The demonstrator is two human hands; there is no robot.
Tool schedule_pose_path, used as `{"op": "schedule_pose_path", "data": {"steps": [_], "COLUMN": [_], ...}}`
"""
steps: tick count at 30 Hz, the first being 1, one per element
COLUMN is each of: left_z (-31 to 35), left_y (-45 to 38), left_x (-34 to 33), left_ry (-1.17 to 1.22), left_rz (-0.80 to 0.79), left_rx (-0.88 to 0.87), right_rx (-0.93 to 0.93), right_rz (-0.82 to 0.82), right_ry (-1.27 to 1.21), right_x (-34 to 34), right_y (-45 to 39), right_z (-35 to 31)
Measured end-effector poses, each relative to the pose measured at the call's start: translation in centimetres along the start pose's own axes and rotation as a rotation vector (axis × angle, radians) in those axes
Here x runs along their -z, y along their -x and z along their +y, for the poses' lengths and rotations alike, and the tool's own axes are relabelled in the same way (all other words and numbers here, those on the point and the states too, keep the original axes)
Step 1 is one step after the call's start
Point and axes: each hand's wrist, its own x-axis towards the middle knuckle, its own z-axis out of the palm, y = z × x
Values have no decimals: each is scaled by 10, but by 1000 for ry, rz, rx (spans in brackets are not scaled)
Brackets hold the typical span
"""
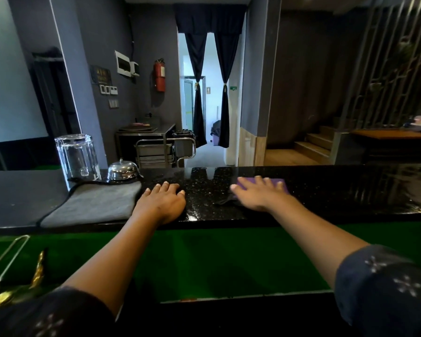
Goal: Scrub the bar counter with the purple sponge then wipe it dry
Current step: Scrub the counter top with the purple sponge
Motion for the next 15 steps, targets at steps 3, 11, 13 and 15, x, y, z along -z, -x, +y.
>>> {"op": "schedule_pose_path", "data": {"steps": [3,11,13,15], "left_z": [1,0,-1,-2], "left_y": [2,-1,-3,-5], "left_x": [1,-2,-3,-4], "left_ry": [-10,-19,-16,-20], "left_rz": [-7,1,4,8], "left_rx": [2,-5,-7,-8], "right_rx": [218,313,279,247], "right_rz": [-40,-33,-56,-65], "right_ry": [14,11,-7,-20], "right_x": [-12,-20,-17,-16], "right_y": [20,23,2,-21], "right_z": [-42,-48,-60,-77]}}
